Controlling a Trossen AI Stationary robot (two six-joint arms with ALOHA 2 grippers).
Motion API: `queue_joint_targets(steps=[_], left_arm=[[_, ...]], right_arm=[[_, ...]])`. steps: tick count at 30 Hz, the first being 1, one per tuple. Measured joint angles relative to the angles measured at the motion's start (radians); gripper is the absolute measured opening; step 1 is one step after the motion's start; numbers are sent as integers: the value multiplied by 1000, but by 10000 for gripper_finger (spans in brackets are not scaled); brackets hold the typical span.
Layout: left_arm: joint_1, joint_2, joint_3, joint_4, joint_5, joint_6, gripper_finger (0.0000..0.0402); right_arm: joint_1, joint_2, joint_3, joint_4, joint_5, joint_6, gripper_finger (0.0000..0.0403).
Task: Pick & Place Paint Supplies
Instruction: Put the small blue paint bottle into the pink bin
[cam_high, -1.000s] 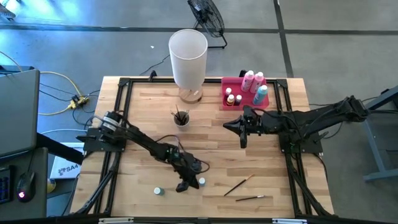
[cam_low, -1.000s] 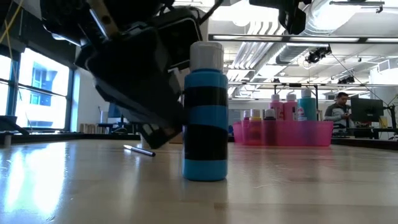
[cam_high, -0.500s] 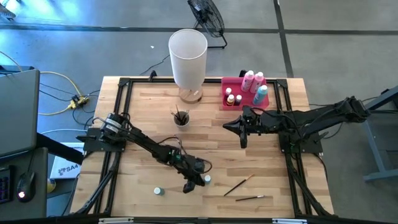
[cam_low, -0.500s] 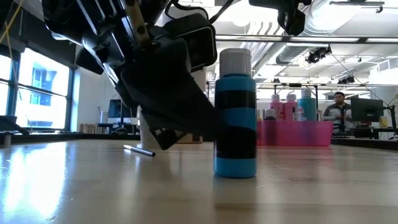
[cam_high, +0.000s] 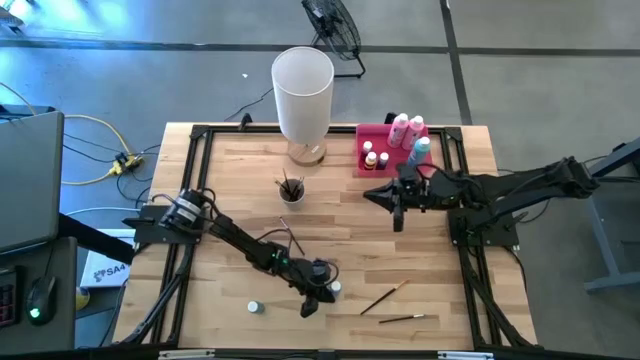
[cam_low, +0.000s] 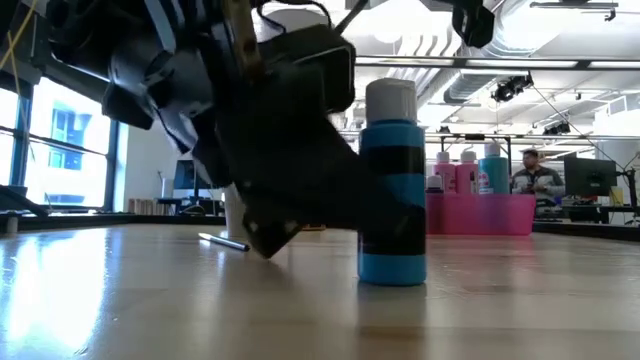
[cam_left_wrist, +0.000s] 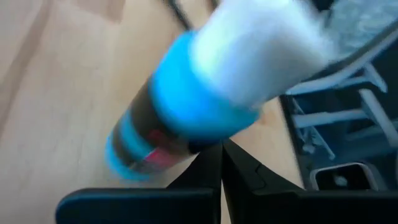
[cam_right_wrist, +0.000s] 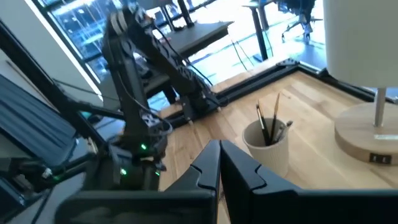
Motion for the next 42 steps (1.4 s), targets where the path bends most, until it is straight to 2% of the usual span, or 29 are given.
queue_joint_targets(steps=[21,24,32,42], left_arm=[[3,126,163,21,-266,-9,0],[2,136,166,21,-332,-10,0],[3,146,172,18,-416,-13,0],[61,146,172,19,-394,-8,0]], right_arm=[[2,-50,0,-5,29,-3,4],[2,-50,0,-4,29,-3,4],[2,-50,0,-2,30,-3,4],[2,-50,0,-2,32,2,4]])
